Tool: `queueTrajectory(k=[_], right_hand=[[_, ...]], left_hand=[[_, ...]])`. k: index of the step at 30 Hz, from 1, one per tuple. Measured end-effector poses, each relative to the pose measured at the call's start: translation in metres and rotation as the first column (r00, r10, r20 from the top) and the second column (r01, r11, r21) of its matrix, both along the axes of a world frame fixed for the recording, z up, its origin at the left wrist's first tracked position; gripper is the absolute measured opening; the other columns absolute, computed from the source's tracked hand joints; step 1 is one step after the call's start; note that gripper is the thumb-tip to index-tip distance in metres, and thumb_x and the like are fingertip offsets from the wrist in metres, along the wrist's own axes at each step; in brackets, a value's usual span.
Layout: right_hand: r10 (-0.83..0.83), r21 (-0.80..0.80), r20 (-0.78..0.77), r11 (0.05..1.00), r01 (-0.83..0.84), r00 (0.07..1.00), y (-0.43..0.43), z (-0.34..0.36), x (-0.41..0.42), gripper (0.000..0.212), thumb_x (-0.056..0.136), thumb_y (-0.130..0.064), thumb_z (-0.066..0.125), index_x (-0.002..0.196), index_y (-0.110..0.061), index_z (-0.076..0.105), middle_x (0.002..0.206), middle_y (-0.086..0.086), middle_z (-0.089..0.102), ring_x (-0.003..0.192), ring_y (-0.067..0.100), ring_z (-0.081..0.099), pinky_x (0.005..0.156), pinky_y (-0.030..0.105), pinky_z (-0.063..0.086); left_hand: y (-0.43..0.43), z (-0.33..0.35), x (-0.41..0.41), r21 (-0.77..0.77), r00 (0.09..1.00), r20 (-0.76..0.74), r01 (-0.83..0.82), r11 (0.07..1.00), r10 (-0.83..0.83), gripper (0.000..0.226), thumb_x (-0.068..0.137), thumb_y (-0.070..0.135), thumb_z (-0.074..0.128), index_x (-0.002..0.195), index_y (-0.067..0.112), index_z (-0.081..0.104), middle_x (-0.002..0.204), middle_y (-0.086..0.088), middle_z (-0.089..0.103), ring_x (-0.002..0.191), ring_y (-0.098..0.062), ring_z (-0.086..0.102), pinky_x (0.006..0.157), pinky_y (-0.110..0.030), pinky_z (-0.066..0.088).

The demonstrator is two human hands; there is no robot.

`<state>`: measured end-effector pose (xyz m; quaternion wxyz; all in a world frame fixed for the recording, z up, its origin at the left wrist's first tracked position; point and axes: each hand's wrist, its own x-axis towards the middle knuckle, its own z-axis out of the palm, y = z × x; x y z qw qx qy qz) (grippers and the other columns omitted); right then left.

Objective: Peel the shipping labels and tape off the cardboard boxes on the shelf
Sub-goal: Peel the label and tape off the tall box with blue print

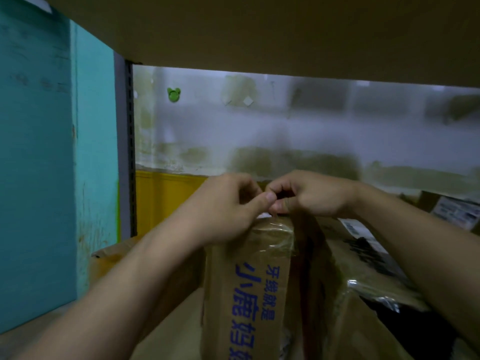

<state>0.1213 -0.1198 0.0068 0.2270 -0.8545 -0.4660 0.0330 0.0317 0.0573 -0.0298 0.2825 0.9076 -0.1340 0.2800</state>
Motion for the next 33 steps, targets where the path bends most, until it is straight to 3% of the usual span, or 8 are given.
queueTrajectory(k=[5,9,14,16,22,26,30,33], right_hand=[[-0.014,-0.038,0.042,0.999,0.016,0.999,0.004,0.005,-0.001,0.009,0.080,-0.029,0.064,0.071,-0.028,0.067,0.073,-0.007,0.061,0.073,0.006,0.052,0.076,0.033,0.039],[-0.023,-0.042,0.051,0.999,0.026,0.998,-0.004,0.007,0.000,0.010,0.091,-0.012,0.063,0.083,-0.013,0.069,0.080,0.000,0.063,0.076,0.010,0.054,0.079,0.032,0.039],[-0.034,-0.053,0.063,0.998,0.037,0.997,-0.013,0.007,-0.002,0.012,0.091,-0.016,0.063,0.084,-0.009,0.068,0.080,0.005,0.064,0.076,0.012,0.054,0.077,0.034,0.039],[-0.032,-0.044,0.061,0.998,0.035,0.998,-0.015,0.007,0.000,0.015,0.087,-0.024,0.063,0.082,-0.011,0.068,0.080,0.005,0.064,0.077,0.013,0.054,0.077,0.035,0.039],[-0.018,0.010,0.036,1.000,0.018,0.999,-0.010,0.004,-0.001,0.011,0.086,-0.020,0.066,0.082,-0.010,0.068,0.082,0.003,0.064,0.078,0.010,0.055,0.077,0.030,0.039],[-0.005,0.030,-0.003,1.000,0.005,1.000,-0.010,0.004,-0.003,0.018,0.090,-0.006,0.063,0.075,-0.015,0.064,0.074,-0.002,0.059,0.071,0.006,0.050,0.073,0.026,0.036],[-0.023,0.018,0.003,1.000,0.023,1.000,-0.011,0.006,-0.005,0.016,0.089,-0.005,0.064,0.076,-0.014,0.065,0.074,-0.003,0.060,0.071,0.005,0.052,0.074,0.026,0.038],[-0.027,0.012,0.023,1.000,0.027,0.999,-0.011,0.006,-0.004,0.009,0.088,-0.005,0.065,0.080,-0.008,0.067,0.077,0.001,0.062,0.075,0.008,0.054,0.076,0.027,0.040]], left_hand=[[-0.007,0.037,0.009,0.346,0.983,-0.171,-0.010,0.938,0.073,0.027,0.084,0.047,0.073,0.088,0.020,0.072,0.080,0.001,0.071,0.073,-0.012,0.064,0.062,-0.028,0.049],[-0.017,0.048,0.012,0.473,0.977,-0.178,-0.023,0.881,0.121,0.029,0.077,0.055,0.075,0.083,0.026,0.074,0.081,0.004,0.073,0.077,-0.011,0.065,0.062,-0.026,0.046],[-0.026,0.049,0.017,0.474,0.979,-0.161,-0.035,0.880,0.125,0.024,0.076,0.050,0.078,0.087,0.029,0.079,0.071,0.010,0.070,0.063,-0.003,0.061,0.052,-0.018,0.041],[-0.028,0.046,0.019,0.435,0.979,-0.166,-0.037,0.900,0.120,0.023,0.077,0.049,0.078,0.083,0.027,0.079,0.064,0.006,0.069,0.059,-0.008,0.066,0.051,-0.020,0.048],[-0.030,0.047,0.017,0.460,0.974,-0.159,-0.074,0.885,0.164,0.024,0.080,0.041,0.076,0.070,0.019,0.076,0.054,0.004,0.066,0.049,-0.011,0.065,0.056,-0.026,0.057],[-0.035,0.045,0.013,0.597,0.979,-0.049,-0.130,0.792,0.198,0.032,0.084,0.041,0.070,0.058,0.027,0.058,0.059,0.008,0.056,0.066,-0.016,0.056,0.051,-0.023,0.036],[-0.038,0.042,0.013,0.598,0.983,0.005,-0.150,0.787,0.183,0.019,0.084,0.040,0.068,0.083,0.021,0.073,0.081,-0.001,0.070,0.080,-0.021,0.063,0.062,-0.027,0.042],[-0.039,0.040,0.010,0.602,0.986,0.021,-0.144,0.786,0.165,0.017,0.085,0.038,0.066,0.083,0.023,0.073,0.081,-0.002,0.069,0.078,-0.022,0.063,0.063,-0.029,0.043]])
